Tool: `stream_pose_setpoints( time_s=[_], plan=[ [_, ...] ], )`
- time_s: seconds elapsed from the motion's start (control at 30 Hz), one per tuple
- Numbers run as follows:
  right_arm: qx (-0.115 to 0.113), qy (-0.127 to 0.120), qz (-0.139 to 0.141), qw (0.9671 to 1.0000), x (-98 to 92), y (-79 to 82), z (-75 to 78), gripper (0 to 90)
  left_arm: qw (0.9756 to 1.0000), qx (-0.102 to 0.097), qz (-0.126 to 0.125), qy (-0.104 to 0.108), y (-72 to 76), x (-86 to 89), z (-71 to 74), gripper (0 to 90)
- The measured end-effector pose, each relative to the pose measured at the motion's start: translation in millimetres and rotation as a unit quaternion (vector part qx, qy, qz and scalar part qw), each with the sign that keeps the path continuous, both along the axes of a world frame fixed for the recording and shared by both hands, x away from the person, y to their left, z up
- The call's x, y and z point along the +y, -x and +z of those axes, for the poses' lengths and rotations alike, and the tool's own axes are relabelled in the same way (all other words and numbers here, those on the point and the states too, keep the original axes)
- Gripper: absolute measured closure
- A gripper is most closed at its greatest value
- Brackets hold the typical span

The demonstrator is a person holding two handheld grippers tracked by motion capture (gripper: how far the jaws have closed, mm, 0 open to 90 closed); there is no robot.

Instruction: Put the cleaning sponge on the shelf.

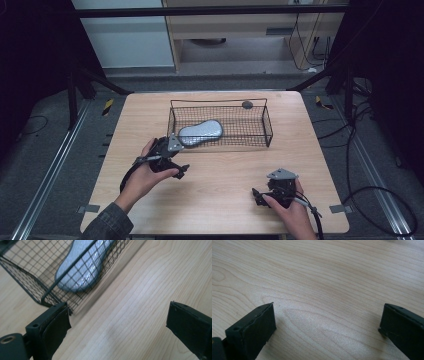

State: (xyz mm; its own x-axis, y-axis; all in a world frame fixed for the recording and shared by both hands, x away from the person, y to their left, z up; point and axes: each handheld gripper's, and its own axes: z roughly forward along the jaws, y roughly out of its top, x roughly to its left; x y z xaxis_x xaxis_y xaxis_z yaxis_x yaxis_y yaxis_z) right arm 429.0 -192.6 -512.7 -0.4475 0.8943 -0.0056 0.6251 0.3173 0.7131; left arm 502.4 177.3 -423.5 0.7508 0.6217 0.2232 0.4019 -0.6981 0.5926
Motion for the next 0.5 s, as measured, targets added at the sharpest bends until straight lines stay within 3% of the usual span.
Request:
stream_pose_setpoints(
  time_s=[0.27,0.5],
  plan=[
    [0.001,0.000,0.000,1.0000,0.3,0.1,0.1,0.4,0.9990,0.022,0.033,0.020,2.2,25.1,-25.0,4.2],
    [0.000,0.000,0.000,1.0000,0.3,0.2,0.0,0.4,0.9968,0.030,0.067,0.030,-1.8,48.9,-40.7,4.2]
  ],
)
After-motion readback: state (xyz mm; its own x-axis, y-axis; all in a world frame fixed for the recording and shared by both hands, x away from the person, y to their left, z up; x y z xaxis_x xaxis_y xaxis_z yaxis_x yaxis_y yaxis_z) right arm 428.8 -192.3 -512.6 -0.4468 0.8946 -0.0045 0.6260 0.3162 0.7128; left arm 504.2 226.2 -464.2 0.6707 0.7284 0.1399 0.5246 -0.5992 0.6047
